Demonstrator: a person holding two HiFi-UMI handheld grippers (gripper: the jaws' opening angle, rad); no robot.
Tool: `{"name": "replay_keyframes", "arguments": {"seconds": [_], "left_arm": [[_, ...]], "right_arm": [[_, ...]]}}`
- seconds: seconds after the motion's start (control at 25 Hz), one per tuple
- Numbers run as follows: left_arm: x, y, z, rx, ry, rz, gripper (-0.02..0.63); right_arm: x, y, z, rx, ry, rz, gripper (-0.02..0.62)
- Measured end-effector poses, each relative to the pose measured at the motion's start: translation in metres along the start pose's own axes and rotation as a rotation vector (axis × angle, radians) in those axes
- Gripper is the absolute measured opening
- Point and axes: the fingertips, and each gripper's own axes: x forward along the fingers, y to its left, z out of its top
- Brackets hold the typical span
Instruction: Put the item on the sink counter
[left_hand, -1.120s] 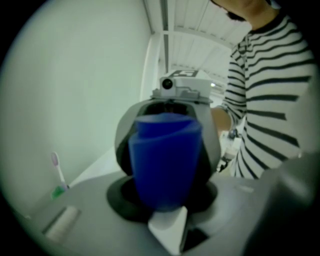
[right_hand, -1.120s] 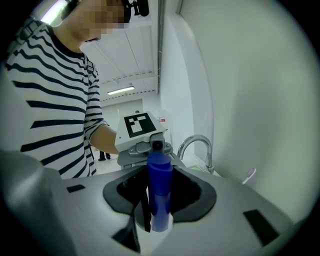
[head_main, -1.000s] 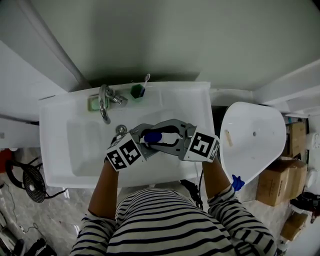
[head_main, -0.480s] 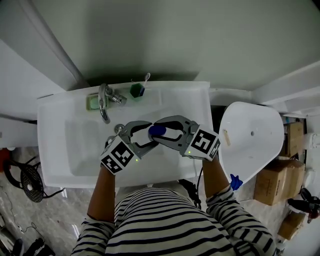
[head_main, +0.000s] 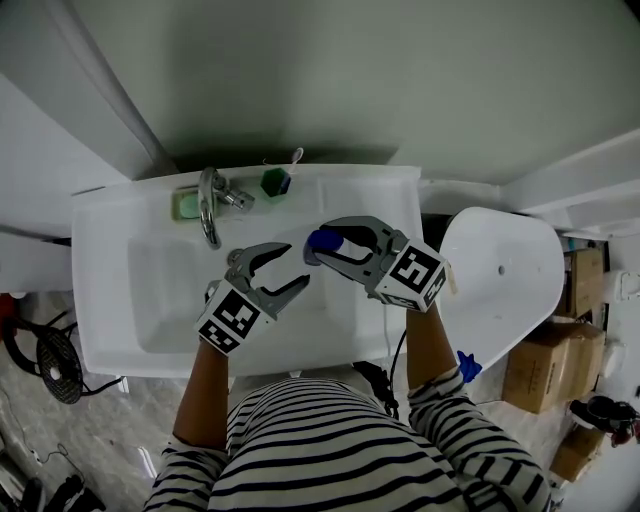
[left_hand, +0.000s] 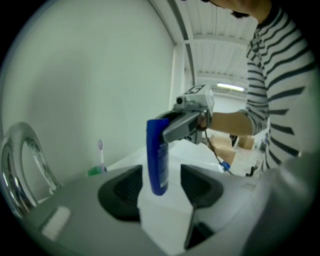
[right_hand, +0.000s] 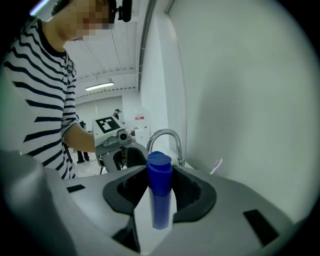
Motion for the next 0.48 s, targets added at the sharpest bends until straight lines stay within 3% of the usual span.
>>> {"name": "replay_keyframes", "arguments": {"seconds": [0.2, 0.24, 0.36, 0.48], "left_arm": [[-0.002, 0.001, -0.004, -0.005, 0.002, 0.008, 0.211], [-0.003, 0.002, -0.005, -0.008, 0.000, 0.008, 0.184], [-0.004, 0.002, -0.005, -0.026, -0.009, -0.002, 0.013], [-0.003, -0.001, -0.006, -0.040, -0.009, -0.028, 0.006]], "right_arm": [[0.003, -0.019, -0.001, 0.010, -0.002, -0.031, 0.149], [0.004, -0.023, -0.001, 0.012, -0.002, -0.038, 0.149], [0.009, -0.037, -0.004, 0.025, -0.003, -0.058, 0.149], [0.016, -0.053, -0.009, 0.032, 0.006, -0.086, 0.149]]}}
